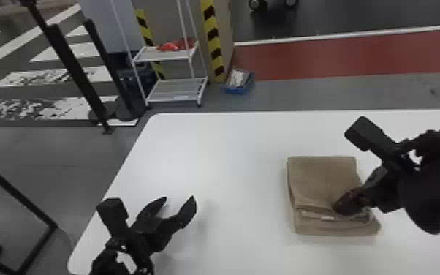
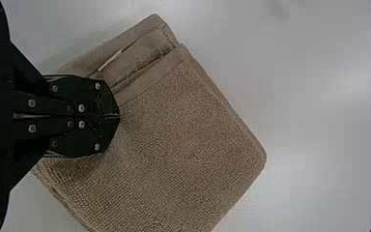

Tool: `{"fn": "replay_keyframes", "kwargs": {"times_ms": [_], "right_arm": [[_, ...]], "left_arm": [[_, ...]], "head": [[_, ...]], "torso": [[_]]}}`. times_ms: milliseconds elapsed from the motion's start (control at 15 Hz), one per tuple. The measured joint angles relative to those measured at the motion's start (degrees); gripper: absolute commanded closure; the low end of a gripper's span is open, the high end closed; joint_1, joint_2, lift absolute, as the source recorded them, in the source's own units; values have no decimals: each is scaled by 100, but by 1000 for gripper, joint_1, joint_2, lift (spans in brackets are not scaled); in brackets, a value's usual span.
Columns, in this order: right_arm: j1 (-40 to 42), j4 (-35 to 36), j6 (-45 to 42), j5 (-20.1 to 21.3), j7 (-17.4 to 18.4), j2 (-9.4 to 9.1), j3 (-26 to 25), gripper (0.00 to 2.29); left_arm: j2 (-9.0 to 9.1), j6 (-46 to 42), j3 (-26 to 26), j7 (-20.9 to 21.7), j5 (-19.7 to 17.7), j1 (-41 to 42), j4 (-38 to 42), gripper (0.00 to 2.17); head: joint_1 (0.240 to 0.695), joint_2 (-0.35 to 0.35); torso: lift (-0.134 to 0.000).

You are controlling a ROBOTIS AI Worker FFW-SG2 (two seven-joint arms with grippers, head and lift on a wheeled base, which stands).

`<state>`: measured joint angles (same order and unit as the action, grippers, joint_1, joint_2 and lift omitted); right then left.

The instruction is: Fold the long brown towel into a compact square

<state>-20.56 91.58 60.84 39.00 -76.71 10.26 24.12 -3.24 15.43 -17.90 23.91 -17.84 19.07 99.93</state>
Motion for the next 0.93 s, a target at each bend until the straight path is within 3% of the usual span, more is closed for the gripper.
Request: {"fn": "replay_keyframes", "kwargs": {"times_ms": [400,600,933], "right_arm": [[199,799,195,-349,-28,122,-549,2216],[471,1002,238,-298,-136,274,-572,2213],[664,894,119,-58,-101,371,-567,2213]], "left_arm": [[7,0,21,0,0,-1,-1,76],[7,0,30,0,3,-9,-2,76],[9,0,32,1,9,-2,-7,76]], "head": [[695,237],[695,230],[695,210]], "torso": [[-120],[-120],[-120]]}}
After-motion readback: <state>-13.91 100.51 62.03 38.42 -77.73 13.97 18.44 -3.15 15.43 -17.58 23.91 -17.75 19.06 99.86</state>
